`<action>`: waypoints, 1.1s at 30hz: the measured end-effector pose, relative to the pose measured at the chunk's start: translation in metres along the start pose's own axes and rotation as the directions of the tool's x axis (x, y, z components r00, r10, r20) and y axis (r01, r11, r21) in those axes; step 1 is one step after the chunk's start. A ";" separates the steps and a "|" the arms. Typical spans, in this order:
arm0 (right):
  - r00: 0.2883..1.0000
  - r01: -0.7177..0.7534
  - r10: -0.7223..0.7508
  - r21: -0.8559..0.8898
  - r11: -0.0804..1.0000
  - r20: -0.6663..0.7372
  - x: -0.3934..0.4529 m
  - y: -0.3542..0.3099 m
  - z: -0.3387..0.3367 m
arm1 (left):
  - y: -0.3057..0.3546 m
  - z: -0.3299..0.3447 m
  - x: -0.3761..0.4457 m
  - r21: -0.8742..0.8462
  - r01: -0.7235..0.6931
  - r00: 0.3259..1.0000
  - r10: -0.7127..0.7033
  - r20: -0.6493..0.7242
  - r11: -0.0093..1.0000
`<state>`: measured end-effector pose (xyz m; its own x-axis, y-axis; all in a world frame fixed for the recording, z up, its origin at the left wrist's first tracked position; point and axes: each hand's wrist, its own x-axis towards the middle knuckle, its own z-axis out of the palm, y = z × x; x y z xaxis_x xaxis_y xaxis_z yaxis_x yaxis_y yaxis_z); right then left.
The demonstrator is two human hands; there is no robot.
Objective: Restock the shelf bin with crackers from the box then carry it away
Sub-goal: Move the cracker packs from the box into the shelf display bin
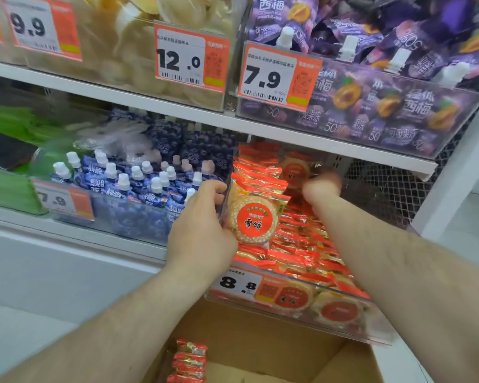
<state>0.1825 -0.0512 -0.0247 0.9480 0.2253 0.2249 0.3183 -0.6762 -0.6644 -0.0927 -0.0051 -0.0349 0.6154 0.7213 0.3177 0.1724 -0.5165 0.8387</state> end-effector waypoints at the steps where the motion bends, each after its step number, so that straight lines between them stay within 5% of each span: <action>1: 1.000 0.002 -0.002 -0.066 0.998 0.008 -0.001 -0.002 0.001 | 0.000 0.000 0.000 -0.001 0.000 1.000 0.000 -0.001 1.000; 5: 0.999 0.039 -0.030 -0.219 0.975 0.045 -0.004 -0.010 0.003 | 0.001 0.000 0.000 0.006 -0.007 1.000 0.007 -0.003 1.000; 14: 0.989 0.053 -0.040 -0.092 0.994 0.139 -0.011 0.001 -0.011 | 0.000 -0.001 -0.002 0.003 -0.029 1.000 0.029 -0.001 1.000; 20: 0.998 -0.010 0.007 0.049 0.999 0.062 -0.036 -0.003 -0.033 | -0.001 -0.006 -0.005 0.038 -0.079 0.995 0.082 -0.063 0.996; 25: 0.972 0.225 -0.208 0.163 0.961 -0.113 -0.099 -0.008 -0.054 | -0.003 -0.011 -0.017 0.028 -0.256 0.965 0.257 -0.042 0.966; 27: 0.857 0.488 -0.455 0.099 0.867 -0.243 -0.134 -0.007 -0.059 | -0.011 -0.013 -0.026 0.007 -0.330 0.941 0.329 0.075 0.944; 29: 0.583 0.788 -0.754 -0.017 0.616 -0.304 -0.166 -0.003 -0.057 | -0.021 -0.018 -0.036 0.026 -0.388 0.902 0.374 0.214 0.921; 31: 0.342 0.934 -0.902 -0.007 0.356 -0.262 -0.202 0.007 -0.048 | -0.035 -0.022 -0.043 0.112 -0.417 0.860 0.352 0.370 0.902; 33: 0.258 0.965 -0.945 0.089 0.245 -0.201 -0.240 0.020 -0.031 | -0.052 -0.024 -0.046 0.213 -0.420 0.805 0.254 0.536 0.882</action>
<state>-0.0382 -0.1404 -0.0701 -0.0564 0.5559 0.8293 0.9934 0.1145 -0.0092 -0.1481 -0.0002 -0.0823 0.9516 0.2017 0.2318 0.0569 -0.8570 0.5121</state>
